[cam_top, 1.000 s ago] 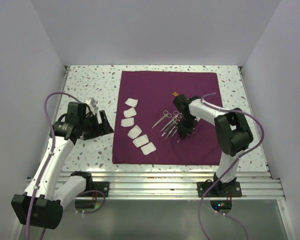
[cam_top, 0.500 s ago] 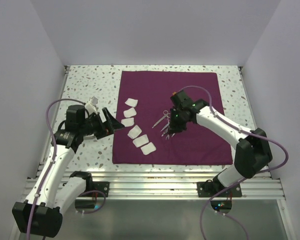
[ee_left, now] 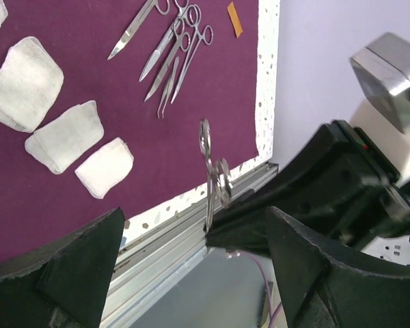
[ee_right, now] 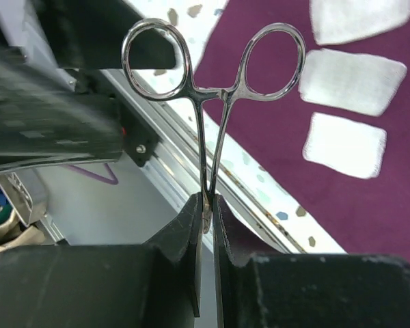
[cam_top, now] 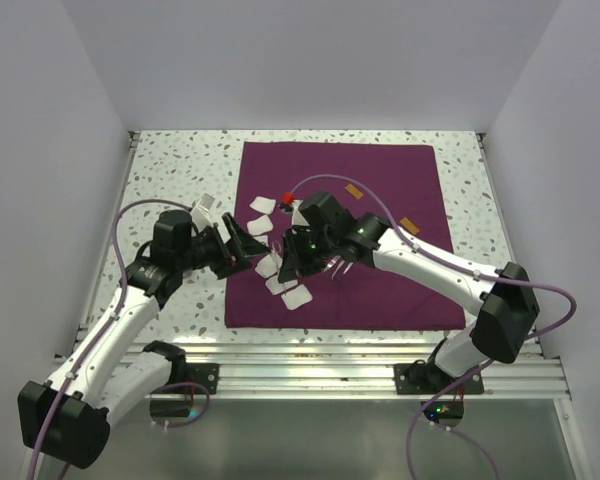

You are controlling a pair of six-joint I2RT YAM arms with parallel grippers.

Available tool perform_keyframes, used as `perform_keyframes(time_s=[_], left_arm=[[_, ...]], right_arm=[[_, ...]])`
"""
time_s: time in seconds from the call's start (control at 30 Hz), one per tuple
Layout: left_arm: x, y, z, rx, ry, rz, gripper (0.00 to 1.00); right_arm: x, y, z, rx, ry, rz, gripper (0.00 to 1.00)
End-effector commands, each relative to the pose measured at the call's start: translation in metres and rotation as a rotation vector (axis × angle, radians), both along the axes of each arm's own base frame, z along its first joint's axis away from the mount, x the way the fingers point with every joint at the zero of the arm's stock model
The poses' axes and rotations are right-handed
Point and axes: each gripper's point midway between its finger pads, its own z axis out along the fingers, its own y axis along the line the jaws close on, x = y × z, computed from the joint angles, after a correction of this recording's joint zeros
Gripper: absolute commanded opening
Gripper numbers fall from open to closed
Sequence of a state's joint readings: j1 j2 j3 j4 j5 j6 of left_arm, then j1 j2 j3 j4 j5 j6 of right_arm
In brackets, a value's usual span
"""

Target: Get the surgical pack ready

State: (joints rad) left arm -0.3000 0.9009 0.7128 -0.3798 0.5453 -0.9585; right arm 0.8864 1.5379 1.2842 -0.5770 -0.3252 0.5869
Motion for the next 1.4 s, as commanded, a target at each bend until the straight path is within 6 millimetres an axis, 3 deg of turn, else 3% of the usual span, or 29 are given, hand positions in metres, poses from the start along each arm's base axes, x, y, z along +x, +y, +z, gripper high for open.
perform_keyframes(time_s=[0.0,0.17,0.27,0.37,0.4,0.43,0.47,0.5,0.57,0.63,0.67,0.7,0.77,0.83,0.87,0.9,1.03,1.13,1.2,1.37], left_arm=[[0.010,-0.004,0.003,-0.024,-0.021,0.044,0.87],[0.017,-0.007,0.000,-0.028,0.001,0.048,0.80],[0.018,-0.009,-0.005,-0.024,0.020,0.044,0.68],[0.022,-0.012,-0.005,-0.036,0.018,0.036,0.43],[0.023,-0.013,-0.005,-0.038,0.024,0.030,0.23],[0.023,-0.013,-0.006,-0.027,0.020,0.021,0.13],[0.025,-0.012,-0.006,-0.016,0.018,0.017,0.03],[0.026,-0.011,-0.009,0.011,0.039,0.020,0.00],[0.030,-0.005,-0.012,0.088,0.026,0.010,0.00],[0.037,0.013,-0.017,0.245,0.039,0.024,0.00],[0.038,0.022,-0.008,0.309,0.051,0.031,0.00],[0.047,0.036,-0.014,0.403,0.060,0.068,0.00],[0.051,0.060,-0.008,0.524,0.060,0.079,0.00],[0.061,0.099,-0.015,0.675,0.102,0.150,0.00],[0.062,0.112,-0.008,0.726,0.116,0.170,0.00],[0.068,0.136,-0.013,0.844,0.139,0.231,0.00],[0.071,0.197,-0.015,1.129,0.248,0.338,0.00],[0.081,0.222,-0.019,1.258,0.272,0.410,0.00],[0.088,0.237,-0.032,1.351,0.329,0.440,0.00],[0.117,0.253,-0.050,1.501,0.379,0.458,0.00]], right_arm=[[-0.001,0.022,0.032,0.099,-0.057,0.068,0.00],[-0.007,0.028,0.031,0.086,-0.065,0.098,0.00],[-0.009,0.031,0.033,0.088,-0.071,0.112,0.00],[-0.009,0.031,0.033,0.086,-0.074,0.115,0.00],[-0.008,0.032,0.032,0.085,-0.074,0.117,0.00],[-0.008,0.032,0.033,0.081,-0.075,0.118,0.00],[-0.007,0.032,0.031,0.071,-0.073,0.113,0.07],[-0.004,0.031,0.029,0.054,-0.076,0.105,0.17],[-0.005,0.024,0.026,0.007,-0.067,0.101,0.45],[0.002,0.010,0.020,-0.075,-0.091,0.067,0.54],[0.006,0.003,0.017,-0.113,-0.104,0.047,0.57],[0.015,-0.009,0.013,-0.165,-0.126,0.003,0.63],[0.010,-0.029,0.005,-0.229,-0.105,-0.012,0.64],[0.007,-0.047,-0.004,-0.258,-0.087,-0.026,0.64],[0.006,-0.052,-0.007,-0.264,-0.084,-0.027,0.64],[0.003,-0.060,-0.017,-0.286,-0.072,-0.024,0.64],[-0.004,-0.077,-0.023,-0.293,-0.036,-0.013,0.64],[-0.003,-0.091,-0.029,-0.309,-0.019,-0.015,0.64],[0.002,-0.101,-0.031,-0.317,-0.008,-0.034,0.64],[0.008,-0.120,-0.037,-0.324,0.014,-0.057,0.64]])
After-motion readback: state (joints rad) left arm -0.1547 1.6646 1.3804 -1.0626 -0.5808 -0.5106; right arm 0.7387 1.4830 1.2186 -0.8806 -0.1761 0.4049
